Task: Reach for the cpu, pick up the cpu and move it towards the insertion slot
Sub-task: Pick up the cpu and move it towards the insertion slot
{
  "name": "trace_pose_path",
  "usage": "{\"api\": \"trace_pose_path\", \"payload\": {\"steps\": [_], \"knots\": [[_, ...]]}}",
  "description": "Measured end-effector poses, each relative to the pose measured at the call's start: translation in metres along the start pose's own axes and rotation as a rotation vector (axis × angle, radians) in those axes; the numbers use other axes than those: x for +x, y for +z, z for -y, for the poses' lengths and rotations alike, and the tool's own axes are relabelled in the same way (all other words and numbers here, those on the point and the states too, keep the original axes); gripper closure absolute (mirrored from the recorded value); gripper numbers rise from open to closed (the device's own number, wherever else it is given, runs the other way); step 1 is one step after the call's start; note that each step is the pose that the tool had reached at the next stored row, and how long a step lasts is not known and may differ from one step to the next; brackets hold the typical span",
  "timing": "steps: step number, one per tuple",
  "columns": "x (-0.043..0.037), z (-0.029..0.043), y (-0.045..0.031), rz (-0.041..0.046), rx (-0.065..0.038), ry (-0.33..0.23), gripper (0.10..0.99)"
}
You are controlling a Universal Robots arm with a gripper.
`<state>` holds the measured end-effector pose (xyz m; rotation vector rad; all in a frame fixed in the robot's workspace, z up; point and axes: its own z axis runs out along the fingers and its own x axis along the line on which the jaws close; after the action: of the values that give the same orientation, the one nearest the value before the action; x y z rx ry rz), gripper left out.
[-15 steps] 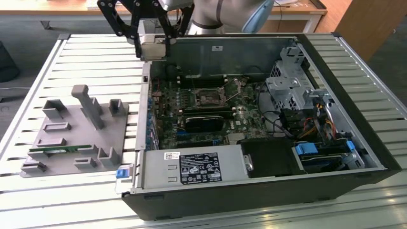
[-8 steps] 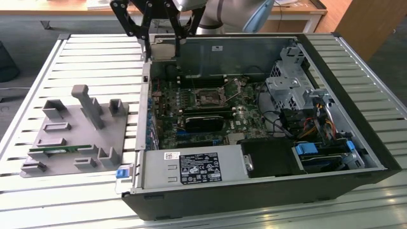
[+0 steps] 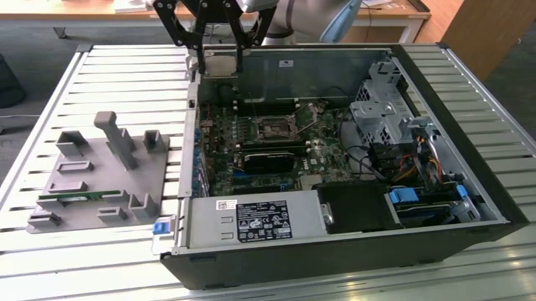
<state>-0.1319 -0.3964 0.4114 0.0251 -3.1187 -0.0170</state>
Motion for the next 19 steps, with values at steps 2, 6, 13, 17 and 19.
{"api": "trace_pose_path", "payload": {"steps": [2, 6, 13, 17, 19], "knots": [[-0.0008, -0.0011, 0.0002, 0.0022, 0.000, 0.000, 0.541], [-0.0023, -0.0032, 0.0004, 0.0067, 0.000, 0.000, 0.541], [-0.0046, -0.0067, 0.0008, 0.0131, 0.000, 0.000, 0.541], [-0.0056, -0.0090, 0.0009, 0.0174, 0.000, 0.000, 0.541], [-0.0060, -0.0100, 0.0010, 0.0196, 0.000, 0.000, 0.541]]}}
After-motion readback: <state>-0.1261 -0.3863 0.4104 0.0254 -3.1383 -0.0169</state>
